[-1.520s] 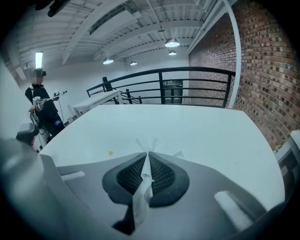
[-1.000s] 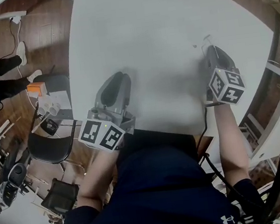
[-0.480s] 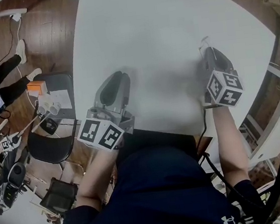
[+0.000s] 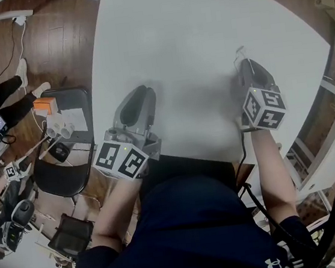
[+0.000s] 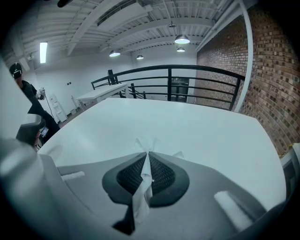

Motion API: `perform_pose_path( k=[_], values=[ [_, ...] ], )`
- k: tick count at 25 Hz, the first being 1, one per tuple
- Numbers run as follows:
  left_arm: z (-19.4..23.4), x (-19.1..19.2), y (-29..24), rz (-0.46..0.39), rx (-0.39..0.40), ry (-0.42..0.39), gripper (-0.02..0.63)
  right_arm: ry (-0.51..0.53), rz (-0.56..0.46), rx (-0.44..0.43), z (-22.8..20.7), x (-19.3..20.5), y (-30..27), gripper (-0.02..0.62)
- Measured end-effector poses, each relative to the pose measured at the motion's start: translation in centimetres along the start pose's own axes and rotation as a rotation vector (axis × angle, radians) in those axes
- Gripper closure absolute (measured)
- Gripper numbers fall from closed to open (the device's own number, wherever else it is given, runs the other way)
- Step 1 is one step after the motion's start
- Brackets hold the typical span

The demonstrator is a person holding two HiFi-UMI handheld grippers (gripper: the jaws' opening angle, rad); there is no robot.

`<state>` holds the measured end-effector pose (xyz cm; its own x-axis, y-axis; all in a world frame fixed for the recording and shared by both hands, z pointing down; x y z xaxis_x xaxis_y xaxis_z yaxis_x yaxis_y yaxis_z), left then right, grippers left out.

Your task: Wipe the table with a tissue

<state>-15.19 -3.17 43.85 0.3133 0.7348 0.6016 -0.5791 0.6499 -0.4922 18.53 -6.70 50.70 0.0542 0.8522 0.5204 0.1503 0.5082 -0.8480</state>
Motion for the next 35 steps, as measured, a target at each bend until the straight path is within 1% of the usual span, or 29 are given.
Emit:
perform_pose_path(
  k=[8, 13, 21, 28, 35],
  values=[
    [0.2, -0.3, 0.8, -0.008, -0.002, -0.002, 0.529, 0.002, 0.004, -0.025, 1.2, 0.1, -0.1, 0.581],
    [0.3, -0.1, 1.2, -0.016, 0.001, 0.003, 0.529, 0.024, 0.009, -0.048, 2.4, 0.3, 0.0, 0.581],
    [1.7, -0.6, 2.7, -0.030, -0.001, 0.009, 0.529, 0.064, 0.027, -0.107, 6.4, 0.4, -0.9, 0.581],
    [1.8, -0.7, 3.9, -0.045, -0.002, 0.006, 0.529, 0.089, 0.063, -0.169, 8.1, 0.2, -1.3, 0.581],
    [1.9, -1.1, 5.6, -0.066, 0.001, -0.010, 0.529, 0.078, 0.072, -0.194, 9.3, 0.2, -1.9, 0.581]
  ],
)
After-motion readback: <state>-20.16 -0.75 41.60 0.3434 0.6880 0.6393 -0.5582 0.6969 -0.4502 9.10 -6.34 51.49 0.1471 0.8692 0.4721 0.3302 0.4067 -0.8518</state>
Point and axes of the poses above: the fingertips, and each gripper's own axes: y backward along the fingers, z to its left, x out of its underside, the point moved 9 cm from there along y, backward along the fingers, and after that the axes turned 7 degrees about z, right-handed, at the moved point
